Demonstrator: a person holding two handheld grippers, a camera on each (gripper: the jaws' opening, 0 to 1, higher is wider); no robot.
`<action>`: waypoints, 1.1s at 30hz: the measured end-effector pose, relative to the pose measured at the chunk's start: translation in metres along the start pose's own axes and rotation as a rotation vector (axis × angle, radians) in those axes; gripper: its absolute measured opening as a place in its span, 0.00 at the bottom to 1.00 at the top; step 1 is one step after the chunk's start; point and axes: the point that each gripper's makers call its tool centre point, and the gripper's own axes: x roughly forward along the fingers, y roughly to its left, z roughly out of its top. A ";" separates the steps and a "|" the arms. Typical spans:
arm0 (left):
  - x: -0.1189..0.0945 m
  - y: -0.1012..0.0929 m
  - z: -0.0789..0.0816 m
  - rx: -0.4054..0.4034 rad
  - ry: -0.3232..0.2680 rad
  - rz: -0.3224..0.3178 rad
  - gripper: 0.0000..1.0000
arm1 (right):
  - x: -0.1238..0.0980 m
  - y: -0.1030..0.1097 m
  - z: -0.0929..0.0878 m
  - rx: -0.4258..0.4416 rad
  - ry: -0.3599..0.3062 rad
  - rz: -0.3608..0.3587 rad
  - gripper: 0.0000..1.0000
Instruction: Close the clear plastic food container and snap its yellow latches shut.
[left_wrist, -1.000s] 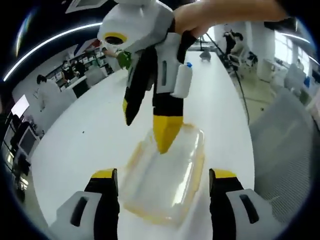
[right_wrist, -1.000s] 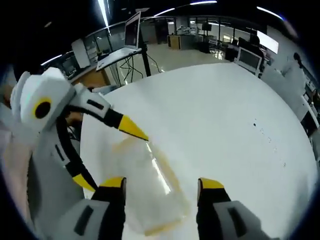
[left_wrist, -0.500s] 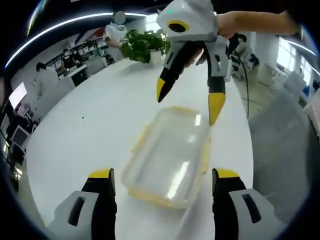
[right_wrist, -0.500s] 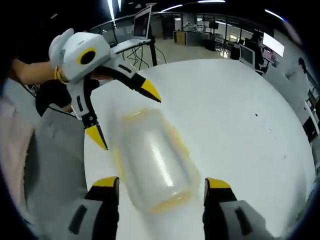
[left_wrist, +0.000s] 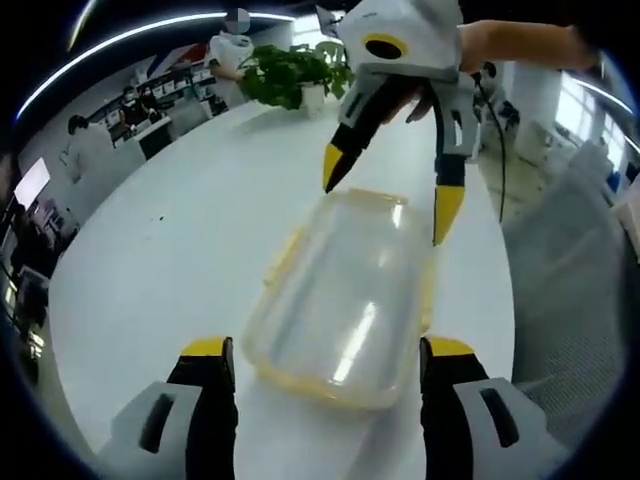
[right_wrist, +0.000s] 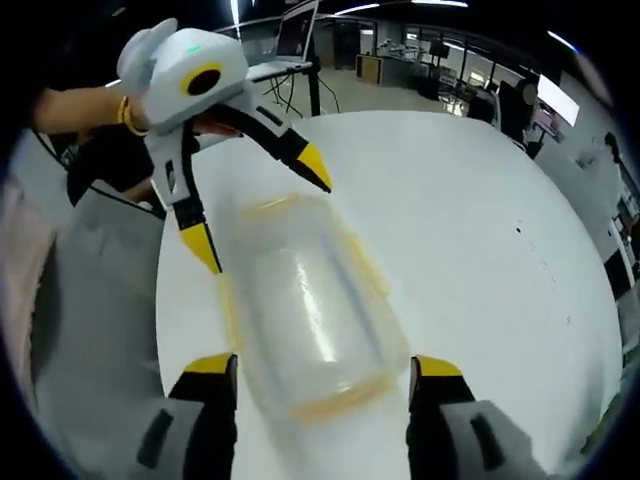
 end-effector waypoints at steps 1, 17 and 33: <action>0.001 -0.001 0.000 -0.001 0.002 -0.005 0.73 | 0.000 -0.001 0.000 0.002 0.000 -0.003 0.66; 0.011 0.022 0.005 0.017 0.009 -0.053 0.72 | 0.008 -0.023 0.009 0.016 -0.018 0.009 0.67; 0.022 0.061 0.016 0.010 0.005 -0.048 0.72 | 0.014 -0.062 0.025 0.001 -0.030 0.011 0.67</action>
